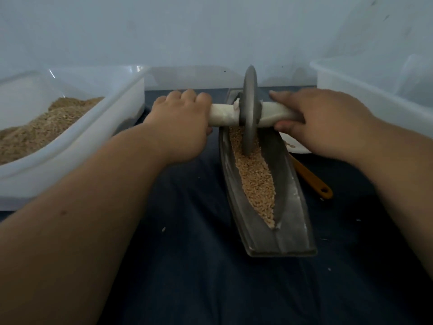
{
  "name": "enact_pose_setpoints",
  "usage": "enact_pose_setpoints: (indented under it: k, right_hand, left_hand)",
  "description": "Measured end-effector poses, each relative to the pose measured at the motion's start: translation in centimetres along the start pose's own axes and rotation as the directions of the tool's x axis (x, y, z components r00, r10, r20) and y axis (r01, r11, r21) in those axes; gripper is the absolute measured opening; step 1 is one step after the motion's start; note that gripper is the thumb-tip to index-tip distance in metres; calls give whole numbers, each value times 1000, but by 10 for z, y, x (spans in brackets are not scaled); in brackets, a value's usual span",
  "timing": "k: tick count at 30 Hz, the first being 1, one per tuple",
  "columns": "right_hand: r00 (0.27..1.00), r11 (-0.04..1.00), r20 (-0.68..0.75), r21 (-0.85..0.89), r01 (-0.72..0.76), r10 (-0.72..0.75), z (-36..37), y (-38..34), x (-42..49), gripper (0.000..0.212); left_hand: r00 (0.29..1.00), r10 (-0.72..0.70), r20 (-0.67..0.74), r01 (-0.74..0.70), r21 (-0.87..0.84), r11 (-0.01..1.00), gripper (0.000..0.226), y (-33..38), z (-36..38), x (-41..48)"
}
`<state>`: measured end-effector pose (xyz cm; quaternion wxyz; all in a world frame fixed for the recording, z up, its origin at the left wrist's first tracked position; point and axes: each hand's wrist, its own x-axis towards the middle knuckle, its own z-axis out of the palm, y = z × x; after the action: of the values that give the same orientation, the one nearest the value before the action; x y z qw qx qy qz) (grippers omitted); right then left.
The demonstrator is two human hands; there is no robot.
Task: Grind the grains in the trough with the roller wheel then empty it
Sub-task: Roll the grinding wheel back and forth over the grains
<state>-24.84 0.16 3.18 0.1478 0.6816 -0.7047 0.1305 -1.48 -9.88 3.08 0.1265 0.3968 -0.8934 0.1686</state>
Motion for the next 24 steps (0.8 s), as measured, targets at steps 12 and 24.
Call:
enact_pose_setpoints:
  k: [12,24]
  right_hand:
    - [924,976,349,196,90,-156,-60,-11,-30,59]
    - [998,1000,-64,1,-14,14,14,8,7,59]
  left_hand:
    - [845,220,487,0,-412,911,16,-14,-57,-29]
    - [987,-38,-159,40,12,999,43,7,12,4]
